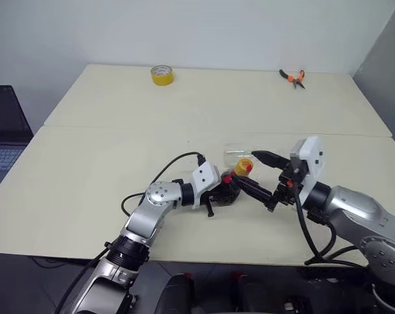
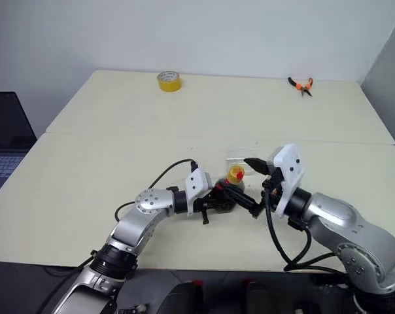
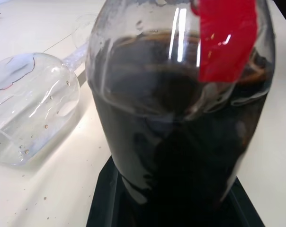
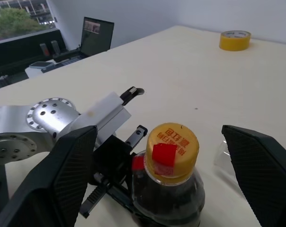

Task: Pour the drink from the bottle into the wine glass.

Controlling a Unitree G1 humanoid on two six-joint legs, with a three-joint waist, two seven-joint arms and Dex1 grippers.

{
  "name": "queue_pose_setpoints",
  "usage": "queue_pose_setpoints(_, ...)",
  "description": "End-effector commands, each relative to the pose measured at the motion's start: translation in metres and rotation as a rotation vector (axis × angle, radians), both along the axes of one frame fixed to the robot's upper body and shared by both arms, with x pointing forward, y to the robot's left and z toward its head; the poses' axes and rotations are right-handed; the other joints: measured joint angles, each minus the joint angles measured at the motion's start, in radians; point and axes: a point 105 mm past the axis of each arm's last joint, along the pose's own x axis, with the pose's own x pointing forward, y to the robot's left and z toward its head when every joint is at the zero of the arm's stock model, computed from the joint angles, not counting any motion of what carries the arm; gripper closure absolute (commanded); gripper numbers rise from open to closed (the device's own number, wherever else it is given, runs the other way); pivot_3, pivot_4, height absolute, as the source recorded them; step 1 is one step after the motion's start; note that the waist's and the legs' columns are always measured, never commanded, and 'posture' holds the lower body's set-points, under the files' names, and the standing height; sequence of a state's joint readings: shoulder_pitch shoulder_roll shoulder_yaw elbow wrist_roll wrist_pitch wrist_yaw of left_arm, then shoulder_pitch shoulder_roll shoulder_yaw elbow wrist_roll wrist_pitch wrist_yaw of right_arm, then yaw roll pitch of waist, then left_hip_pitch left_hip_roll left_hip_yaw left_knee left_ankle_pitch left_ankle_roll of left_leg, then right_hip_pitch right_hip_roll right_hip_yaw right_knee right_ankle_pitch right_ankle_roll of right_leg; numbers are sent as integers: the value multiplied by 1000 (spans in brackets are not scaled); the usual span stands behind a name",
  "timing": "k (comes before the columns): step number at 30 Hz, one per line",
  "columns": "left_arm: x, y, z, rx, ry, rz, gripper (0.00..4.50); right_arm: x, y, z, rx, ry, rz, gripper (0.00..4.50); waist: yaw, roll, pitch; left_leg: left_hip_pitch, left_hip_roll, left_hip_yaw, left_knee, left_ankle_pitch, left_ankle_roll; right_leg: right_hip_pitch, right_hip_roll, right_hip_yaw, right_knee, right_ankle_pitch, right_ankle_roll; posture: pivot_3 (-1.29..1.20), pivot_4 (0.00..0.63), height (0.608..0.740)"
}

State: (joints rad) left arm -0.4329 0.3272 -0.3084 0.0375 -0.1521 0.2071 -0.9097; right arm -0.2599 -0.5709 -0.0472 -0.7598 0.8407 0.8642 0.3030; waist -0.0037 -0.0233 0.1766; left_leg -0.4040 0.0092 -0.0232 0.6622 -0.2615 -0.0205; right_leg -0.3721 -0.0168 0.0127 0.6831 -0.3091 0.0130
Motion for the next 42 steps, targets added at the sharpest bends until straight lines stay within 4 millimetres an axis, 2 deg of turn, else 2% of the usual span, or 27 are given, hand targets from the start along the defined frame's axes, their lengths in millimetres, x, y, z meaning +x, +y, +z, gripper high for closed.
queue_pose_setpoints(1, -1, -3, 13, -21, -55, -19, 3783, 6, -1, 5, 0, -35, -24, 0, 0, 0, 0, 0, 0, 0, 0, 0, 0, 0, 0, 0, 0, 0, 0, 0, 150, 740)
queue_pose_setpoints(9, -2, -3, 13, -24, -54, -15, 3783, 8, 2, 3, 13, -36, -25, 0, 0, 0, 0, 0, 0, 0, 0, 0, 0, 0, 0, 0, 0, 0, 0, 0, 150, 740)
queue_pose_setpoints(10, -2, -3, 13, -24, -54, -15, 3783, 8, 2, 3, 19, -37, -24, 376, 0, 0, 0, 0, 0, 0, 0, 0, 0, 0, 0, 0, 0, 0, 0, 0, 150, 740)
queue_pose_setpoints(11, -2, -4, 13, -24, -54, -15, 3783, 8, 3, 4, 26, -38, -23, 571, 0, 0, 0, 0, 0, 0, 0, 0, 0, 0, 0, 0, 0, 0, 0, 0, 150, 740)
queue_pose_setpoints(18, -2, -4, 12, -26, -53, -14, 3783, 7, 4, 4, 52, -44, -17, 3139, 0, 0, 0, 0, 0, 0, 0, 0, 0, 0, 0, 0, 0, 0, 0, 0, 150, 740)
queue_pose_setpoints(19, -2, -4, 12, -27, -53, -13, 3783, 6, 4, 5, 68, -46, -15, 3267, 0, 0, 0, 0, 0, 0, 0, 0, 0, 0, 0, 0, 0, 0, 0, 0, 150, 740)
queue_pose_setpoints(23, -2, -4, 12, -29, -53, -11, 3783, 6, 5, 10, 130, -63, -14, 3264, 0, 0, 0, 0, 0, 0, 0, 0, 0, 0, 0, 0, 0, 0, 0, 0, 150, 740)
queue_pose_setpoints(27, -1, -4, 12, -32, -54, -9, 3783, 5, 4, 19, 270, -54, -17, 3264, 0, 0, 0, 0, 0, 0, 0, 0, 0, -1, 0, 0, 1, 0, 0, 0, 150, 740)
queue_pose_setpoints(33, -1, -4, 13, -38, -54, -5, 3807, 6, 0, 21, 337, -37, -40, 3271, 0, 0, 0, 0, 0, 0, 0, 0, 0, 0, 0, 0, 1, 0, 0, 0, 150, 740)
queue_pose_setpoints(36, -2, -5, 13, -43, -54, -4, 3808, 8, -14, 25, 344, -53, -98, 3271, 0, 0, 0, 0, 0, 0, 0, 0, 0, 0, 0, 0, 1, 0, 0, 0, 150, 740)
queue_pose_setpoints(38, -2, -4, 15, -52, -56, -3, 3808, 9, -29, 22, 278, -70, -163, 3271, 1, 0, 0, 0, 0, 0, 0, 0, 0, 0, 0, 0, 1, 0, 0, 0, 150, 740)
queue_pose_setpoints(42, -2, -4, 18, -70, -57, -2, 3808, 11, -62, -7, 44, -54, -296, 3272, 3, 0, 0, 0, 0, 0, 0, 0, 0, 0, 0, 0, 0, 0, 0, 0, 150, 740)
